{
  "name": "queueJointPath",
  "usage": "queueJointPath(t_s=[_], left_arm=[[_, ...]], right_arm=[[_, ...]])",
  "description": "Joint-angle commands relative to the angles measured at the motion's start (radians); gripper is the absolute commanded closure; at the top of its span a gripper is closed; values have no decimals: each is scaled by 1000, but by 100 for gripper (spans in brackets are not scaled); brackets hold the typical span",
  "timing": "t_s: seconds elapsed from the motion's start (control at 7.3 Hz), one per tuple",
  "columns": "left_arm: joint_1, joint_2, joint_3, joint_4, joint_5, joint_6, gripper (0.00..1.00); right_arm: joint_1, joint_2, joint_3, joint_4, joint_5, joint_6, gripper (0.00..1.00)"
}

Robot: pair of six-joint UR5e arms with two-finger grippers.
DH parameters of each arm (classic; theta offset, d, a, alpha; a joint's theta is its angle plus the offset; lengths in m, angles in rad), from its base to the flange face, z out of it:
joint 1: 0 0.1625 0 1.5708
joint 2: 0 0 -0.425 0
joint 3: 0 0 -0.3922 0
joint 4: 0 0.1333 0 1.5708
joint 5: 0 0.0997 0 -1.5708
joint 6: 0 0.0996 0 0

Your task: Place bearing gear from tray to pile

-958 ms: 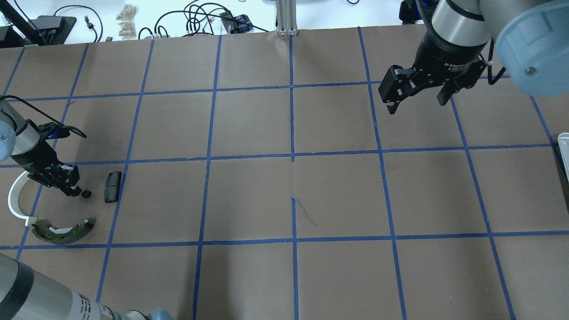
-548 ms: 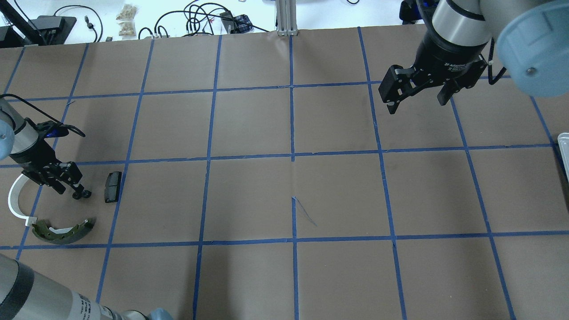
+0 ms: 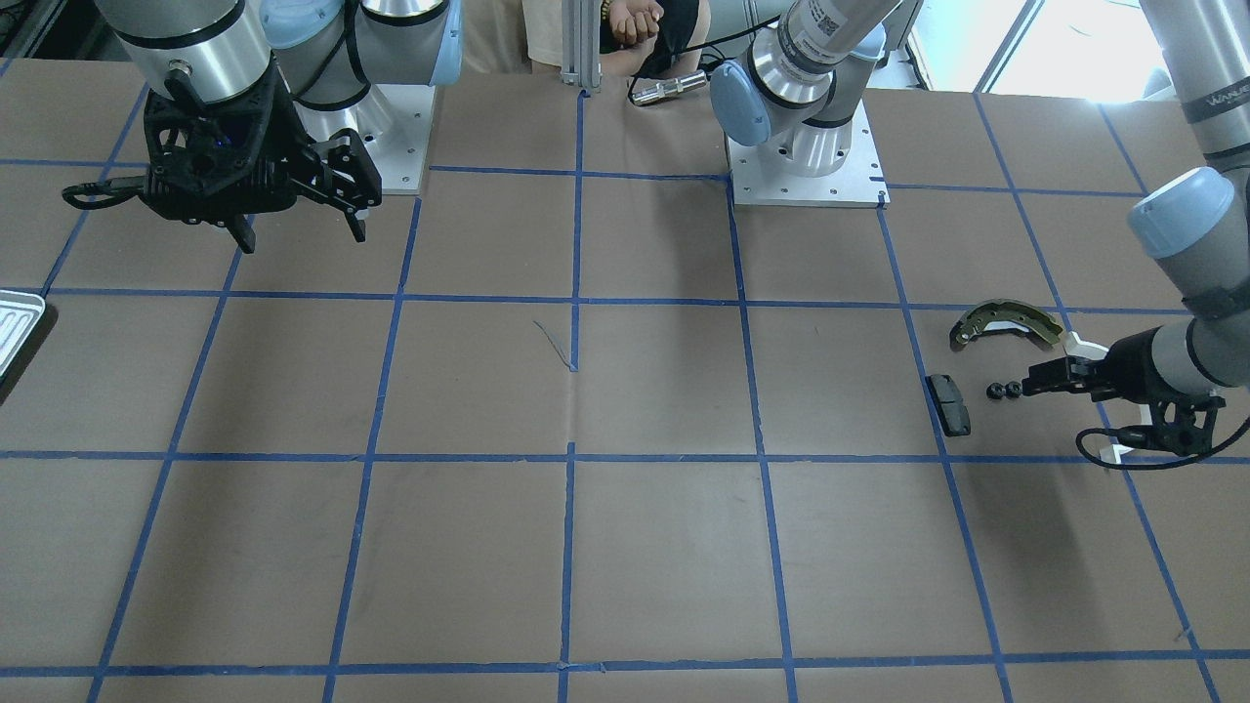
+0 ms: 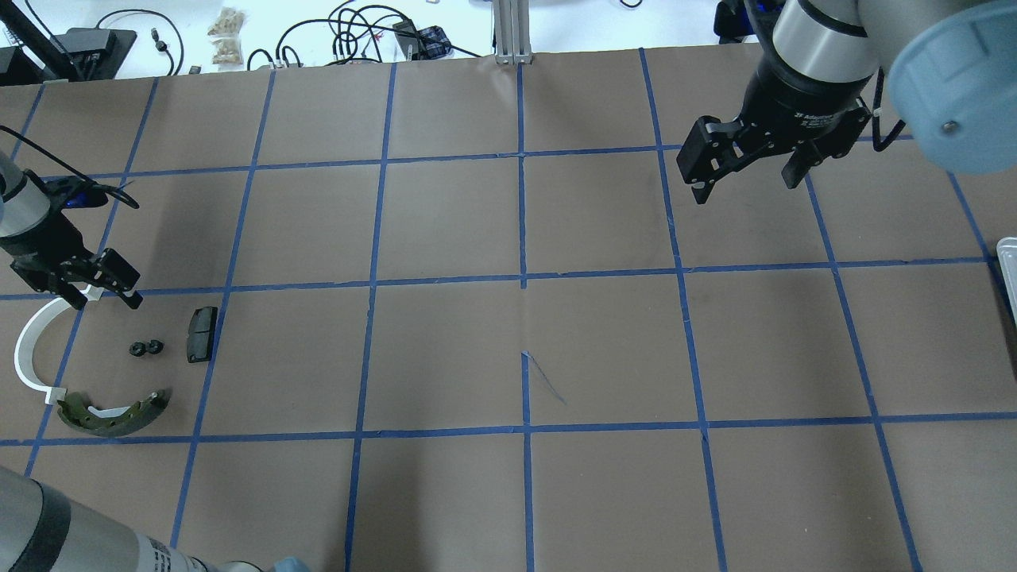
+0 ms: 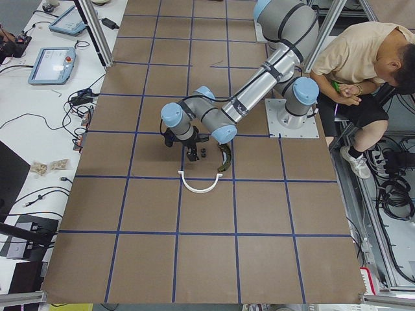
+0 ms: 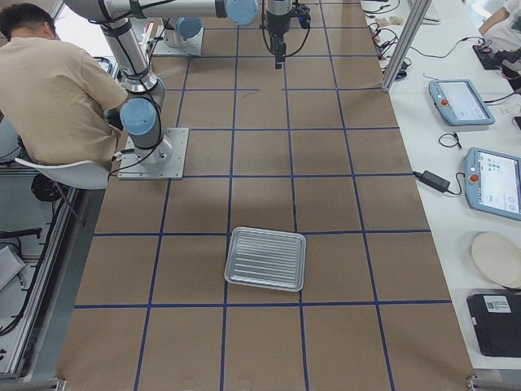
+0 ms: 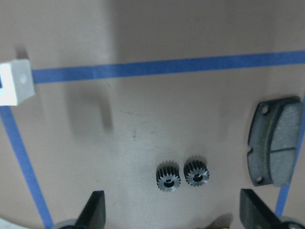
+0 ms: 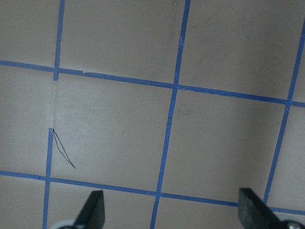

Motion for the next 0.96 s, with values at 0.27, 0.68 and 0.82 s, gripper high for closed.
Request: queueJointPath(t_s=[0.27,0.68,0.82], left_arm=[[-195,163,80,-164,-65,-238,0],[-428,298,66,-176,-94,-313,0],[-488,336,57,-190,-95,-371,0]], right_arm=[[0,1,0,0,2,2,0],[0,1,0,3,2,2,0],[0,1,0,3,2,2,0]])
